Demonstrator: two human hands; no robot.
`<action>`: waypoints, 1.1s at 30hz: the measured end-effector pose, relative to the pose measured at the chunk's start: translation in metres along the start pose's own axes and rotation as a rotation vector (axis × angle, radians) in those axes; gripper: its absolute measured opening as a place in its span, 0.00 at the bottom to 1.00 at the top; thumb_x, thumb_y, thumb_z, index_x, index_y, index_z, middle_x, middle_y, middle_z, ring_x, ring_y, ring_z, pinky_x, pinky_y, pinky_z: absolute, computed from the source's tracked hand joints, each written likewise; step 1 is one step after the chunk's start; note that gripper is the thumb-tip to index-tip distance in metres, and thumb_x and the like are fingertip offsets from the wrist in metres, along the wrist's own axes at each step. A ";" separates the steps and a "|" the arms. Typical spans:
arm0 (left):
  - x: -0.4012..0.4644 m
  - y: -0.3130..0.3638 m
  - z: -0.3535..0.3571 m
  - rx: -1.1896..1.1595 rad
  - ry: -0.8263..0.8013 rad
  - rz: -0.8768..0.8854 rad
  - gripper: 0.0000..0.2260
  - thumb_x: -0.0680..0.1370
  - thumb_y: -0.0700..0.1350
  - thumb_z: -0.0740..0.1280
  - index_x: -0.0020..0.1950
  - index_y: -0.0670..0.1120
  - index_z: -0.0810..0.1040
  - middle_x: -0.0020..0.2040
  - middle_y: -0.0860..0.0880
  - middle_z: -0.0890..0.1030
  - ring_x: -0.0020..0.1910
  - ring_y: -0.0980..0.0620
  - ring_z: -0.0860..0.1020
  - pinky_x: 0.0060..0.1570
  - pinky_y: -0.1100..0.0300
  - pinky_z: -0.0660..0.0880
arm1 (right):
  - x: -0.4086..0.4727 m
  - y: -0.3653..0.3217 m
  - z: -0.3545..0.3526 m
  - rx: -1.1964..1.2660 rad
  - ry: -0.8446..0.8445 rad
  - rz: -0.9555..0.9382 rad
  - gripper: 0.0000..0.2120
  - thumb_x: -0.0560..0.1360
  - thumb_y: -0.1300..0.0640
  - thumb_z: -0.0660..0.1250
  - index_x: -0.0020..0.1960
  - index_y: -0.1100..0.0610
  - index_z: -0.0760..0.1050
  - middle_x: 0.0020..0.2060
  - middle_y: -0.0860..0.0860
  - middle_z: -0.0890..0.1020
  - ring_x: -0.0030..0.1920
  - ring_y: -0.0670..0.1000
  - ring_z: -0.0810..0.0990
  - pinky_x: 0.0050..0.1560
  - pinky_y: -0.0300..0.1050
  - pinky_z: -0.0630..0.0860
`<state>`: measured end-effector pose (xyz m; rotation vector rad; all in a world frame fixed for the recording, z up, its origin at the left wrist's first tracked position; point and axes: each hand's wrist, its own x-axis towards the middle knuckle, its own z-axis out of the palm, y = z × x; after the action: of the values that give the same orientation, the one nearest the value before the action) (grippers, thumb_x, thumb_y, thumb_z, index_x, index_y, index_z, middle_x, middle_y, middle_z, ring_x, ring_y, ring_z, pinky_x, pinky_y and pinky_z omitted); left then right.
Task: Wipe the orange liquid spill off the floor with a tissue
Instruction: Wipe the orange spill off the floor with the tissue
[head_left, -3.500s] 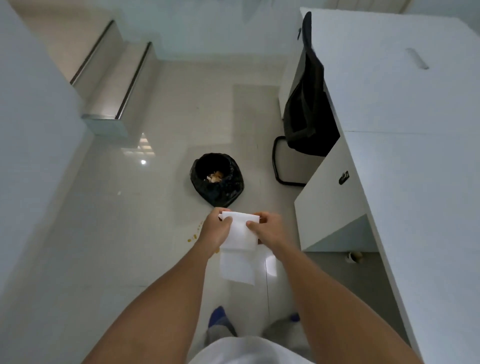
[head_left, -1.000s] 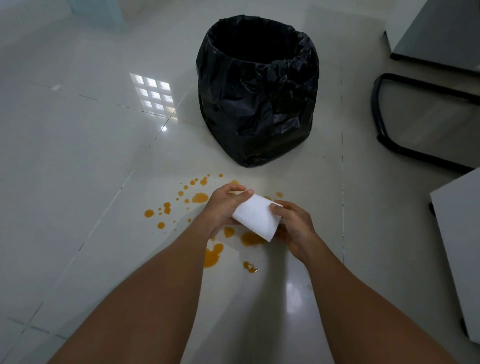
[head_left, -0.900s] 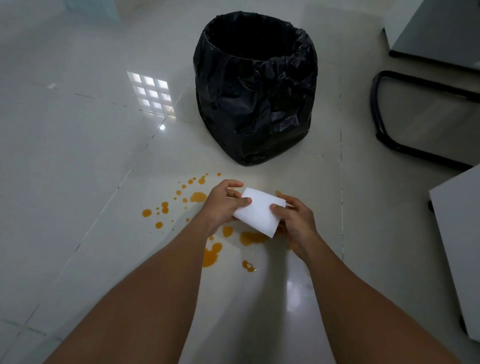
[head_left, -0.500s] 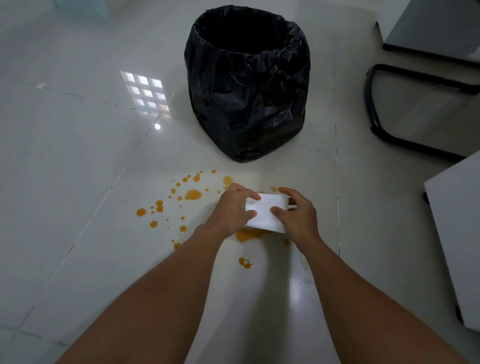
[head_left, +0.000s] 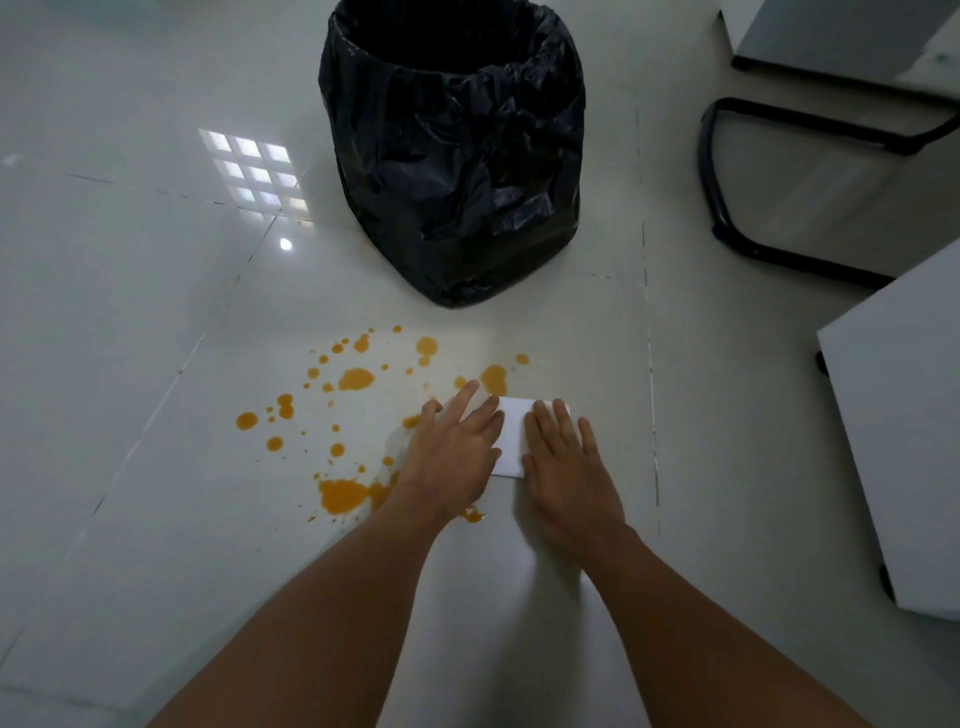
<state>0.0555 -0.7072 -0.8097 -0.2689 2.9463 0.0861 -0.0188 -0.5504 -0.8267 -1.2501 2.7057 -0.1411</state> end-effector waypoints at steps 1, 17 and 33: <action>-0.001 0.000 0.001 0.013 -0.012 -0.001 0.23 0.85 0.54 0.51 0.79 0.49 0.58 0.82 0.50 0.55 0.81 0.45 0.44 0.73 0.40 0.56 | -0.004 -0.001 0.004 -0.024 -0.023 -0.001 0.28 0.83 0.52 0.45 0.80 0.61 0.46 0.80 0.57 0.49 0.79 0.56 0.43 0.75 0.52 0.35; -0.164 -0.133 0.046 -0.232 0.135 -0.352 0.51 0.71 0.77 0.51 0.80 0.40 0.52 0.82 0.43 0.53 0.81 0.48 0.52 0.70 0.41 0.60 | 0.004 -0.033 0.023 0.093 -0.082 0.115 0.34 0.81 0.37 0.41 0.80 0.52 0.37 0.80 0.51 0.41 0.79 0.54 0.39 0.77 0.52 0.39; -0.179 -0.136 0.061 -0.097 -0.019 -0.315 0.62 0.65 0.83 0.52 0.78 0.33 0.53 0.81 0.36 0.52 0.80 0.39 0.51 0.75 0.34 0.51 | -0.047 -0.070 0.026 0.148 -0.065 0.116 0.39 0.79 0.33 0.44 0.80 0.53 0.38 0.80 0.49 0.41 0.79 0.51 0.39 0.78 0.52 0.42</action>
<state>0.2647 -0.8052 -0.8422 -0.7365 2.8435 0.1871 0.0682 -0.5598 -0.8369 -1.0363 2.6495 -0.2760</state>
